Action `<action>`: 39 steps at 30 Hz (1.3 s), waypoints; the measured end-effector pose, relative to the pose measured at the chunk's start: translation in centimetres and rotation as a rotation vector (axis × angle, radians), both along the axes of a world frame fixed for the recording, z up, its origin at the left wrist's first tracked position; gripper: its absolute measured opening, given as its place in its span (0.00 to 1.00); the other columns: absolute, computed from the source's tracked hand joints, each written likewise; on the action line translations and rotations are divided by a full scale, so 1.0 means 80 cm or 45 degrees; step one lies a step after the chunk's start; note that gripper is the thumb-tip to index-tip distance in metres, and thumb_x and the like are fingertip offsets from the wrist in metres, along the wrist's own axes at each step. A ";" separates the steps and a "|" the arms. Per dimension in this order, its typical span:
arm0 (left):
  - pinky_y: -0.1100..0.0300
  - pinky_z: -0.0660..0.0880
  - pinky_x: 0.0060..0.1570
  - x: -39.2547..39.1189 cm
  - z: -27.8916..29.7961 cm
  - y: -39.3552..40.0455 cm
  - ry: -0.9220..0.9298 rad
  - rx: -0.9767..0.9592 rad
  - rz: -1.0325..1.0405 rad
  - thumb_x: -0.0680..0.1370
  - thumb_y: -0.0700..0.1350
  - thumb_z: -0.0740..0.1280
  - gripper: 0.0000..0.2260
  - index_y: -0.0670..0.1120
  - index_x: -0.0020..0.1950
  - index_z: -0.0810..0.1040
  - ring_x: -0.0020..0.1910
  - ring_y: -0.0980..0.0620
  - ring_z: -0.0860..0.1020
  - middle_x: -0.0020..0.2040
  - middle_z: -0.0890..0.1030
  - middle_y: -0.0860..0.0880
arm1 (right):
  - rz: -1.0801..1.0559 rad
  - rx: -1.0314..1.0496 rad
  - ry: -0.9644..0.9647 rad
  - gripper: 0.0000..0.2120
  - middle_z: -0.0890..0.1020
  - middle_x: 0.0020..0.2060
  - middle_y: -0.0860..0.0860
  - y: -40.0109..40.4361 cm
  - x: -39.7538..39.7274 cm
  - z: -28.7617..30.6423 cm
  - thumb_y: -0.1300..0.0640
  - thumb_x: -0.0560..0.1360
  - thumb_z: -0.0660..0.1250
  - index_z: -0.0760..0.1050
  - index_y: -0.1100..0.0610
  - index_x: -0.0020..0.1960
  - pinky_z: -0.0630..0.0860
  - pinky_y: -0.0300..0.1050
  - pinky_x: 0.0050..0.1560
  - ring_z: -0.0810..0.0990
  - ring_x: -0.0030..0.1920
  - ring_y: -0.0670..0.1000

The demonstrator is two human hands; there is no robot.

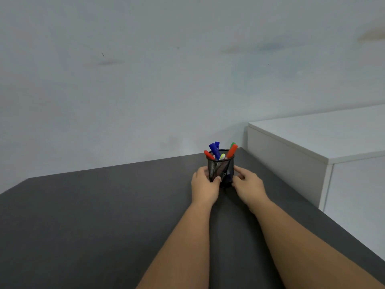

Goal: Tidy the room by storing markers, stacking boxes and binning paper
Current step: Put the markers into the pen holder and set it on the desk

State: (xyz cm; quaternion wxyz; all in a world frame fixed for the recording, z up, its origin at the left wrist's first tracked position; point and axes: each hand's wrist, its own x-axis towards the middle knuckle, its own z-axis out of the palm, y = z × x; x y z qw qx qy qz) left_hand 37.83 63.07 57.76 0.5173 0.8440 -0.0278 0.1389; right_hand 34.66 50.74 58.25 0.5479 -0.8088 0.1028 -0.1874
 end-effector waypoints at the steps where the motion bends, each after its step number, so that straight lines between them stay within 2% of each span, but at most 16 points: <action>1: 0.57 0.73 0.60 0.006 0.000 -0.002 -0.007 0.001 0.007 0.74 0.44 0.72 0.20 0.46 0.64 0.74 0.58 0.50 0.78 0.60 0.79 0.47 | -0.001 -0.022 0.003 0.23 0.83 0.54 0.53 -0.002 0.005 0.000 0.60 0.75 0.62 0.72 0.52 0.70 0.74 0.50 0.63 0.81 0.55 0.52; 5: 0.58 0.72 0.58 0.031 -0.003 -0.011 -0.024 -0.006 0.004 0.75 0.44 0.71 0.19 0.46 0.64 0.74 0.57 0.50 0.77 0.59 0.78 0.47 | 0.000 -0.112 -0.002 0.24 0.81 0.59 0.53 -0.008 0.023 0.001 0.61 0.75 0.62 0.71 0.53 0.71 0.72 0.44 0.65 0.79 0.57 0.51; 8: 0.61 0.72 0.53 0.052 -0.006 -0.017 -0.022 -0.027 0.004 0.75 0.44 0.71 0.18 0.46 0.64 0.74 0.54 0.51 0.78 0.59 0.78 0.47 | 0.000 -0.181 0.011 0.24 0.80 0.61 0.52 -0.013 0.042 0.001 0.61 0.76 0.61 0.70 0.53 0.72 0.68 0.39 0.63 0.78 0.60 0.50; 17: 0.63 0.70 0.52 0.109 -0.008 -0.027 -0.005 -0.040 -0.049 0.77 0.43 0.68 0.19 0.47 0.68 0.73 0.54 0.54 0.77 0.61 0.78 0.48 | 0.014 -0.175 0.049 0.25 0.78 0.64 0.51 -0.025 0.099 0.000 0.60 0.78 0.61 0.67 0.52 0.74 0.69 0.40 0.61 0.77 0.61 0.49; 20: 0.63 0.70 0.52 0.131 -0.009 -0.031 0.010 -0.014 -0.084 0.77 0.42 0.68 0.20 0.48 0.69 0.72 0.54 0.54 0.77 0.59 0.79 0.48 | 0.001 -0.178 0.049 0.25 0.80 0.59 0.52 -0.032 0.120 0.000 0.59 0.77 0.61 0.67 0.52 0.74 0.70 0.41 0.60 0.78 0.58 0.50; 22: 0.61 0.72 0.53 0.146 -0.009 -0.034 0.043 -0.002 -0.098 0.77 0.42 0.68 0.21 0.49 0.70 0.71 0.53 0.52 0.78 0.53 0.81 0.49 | -0.005 -0.185 0.054 0.24 0.81 0.52 0.52 -0.036 0.134 0.000 0.59 0.77 0.60 0.67 0.52 0.73 0.73 0.43 0.57 0.78 0.52 0.50; 24: 0.59 0.74 0.52 0.161 -0.009 -0.038 0.072 -0.021 -0.108 0.77 0.41 0.67 0.21 0.50 0.70 0.71 0.50 0.52 0.79 0.47 0.83 0.49 | -0.005 -0.175 0.051 0.25 0.81 0.50 0.51 -0.041 0.149 -0.001 0.59 0.77 0.61 0.67 0.52 0.73 0.75 0.47 0.58 0.77 0.49 0.49; 27: 0.61 0.73 0.45 0.178 -0.009 -0.041 0.093 -0.071 -0.127 0.77 0.40 0.66 0.20 0.50 0.68 0.71 0.45 0.53 0.79 0.45 0.82 0.49 | 0.003 -0.142 0.058 0.25 0.81 0.51 0.51 -0.048 0.170 -0.003 0.59 0.77 0.61 0.66 0.51 0.74 0.75 0.51 0.62 0.78 0.52 0.51; 30: 0.61 0.73 0.43 0.193 -0.007 -0.044 0.095 -0.092 -0.133 0.77 0.40 0.65 0.20 0.49 0.69 0.71 0.46 0.53 0.78 0.43 0.81 0.51 | 0.030 -0.137 0.059 0.26 0.79 0.50 0.49 -0.056 0.186 -0.003 0.59 0.78 0.61 0.64 0.50 0.75 0.74 0.47 0.60 0.77 0.54 0.50; 32: 0.59 0.74 0.47 0.202 -0.008 -0.047 0.102 -0.086 -0.145 0.77 0.39 0.65 0.22 0.50 0.70 0.69 0.50 0.51 0.78 0.47 0.82 0.52 | 0.069 -0.139 0.070 0.28 0.80 0.53 0.49 -0.059 0.196 -0.004 0.58 0.78 0.61 0.60 0.47 0.76 0.72 0.45 0.59 0.76 0.56 0.50; 35: 0.57 0.75 0.53 0.214 -0.008 -0.049 0.128 -0.058 -0.208 0.76 0.37 0.64 0.26 0.51 0.73 0.65 0.57 0.50 0.77 0.60 0.80 0.50 | 0.119 -0.201 0.106 0.33 0.76 0.66 0.48 -0.060 0.210 -0.007 0.57 0.76 0.61 0.54 0.42 0.77 0.69 0.51 0.68 0.72 0.67 0.54; 37: 0.56 0.73 0.60 0.219 -0.009 -0.050 0.148 -0.038 -0.262 0.76 0.37 0.64 0.27 0.52 0.73 0.65 0.61 0.50 0.76 0.67 0.77 0.49 | 0.139 -0.330 0.183 0.35 0.71 0.71 0.46 -0.060 0.219 -0.010 0.54 0.74 0.61 0.51 0.40 0.76 0.64 0.56 0.71 0.67 0.71 0.57; 39: 0.53 0.69 0.67 0.223 -0.011 -0.049 0.178 0.012 -0.304 0.75 0.40 0.64 0.29 0.54 0.74 0.63 0.67 0.49 0.72 0.70 0.74 0.50 | 0.132 -0.478 0.308 0.33 0.68 0.73 0.49 -0.059 0.224 -0.012 0.49 0.72 0.60 0.51 0.37 0.74 0.61 0.56 0.70 0.63 0.72 0.59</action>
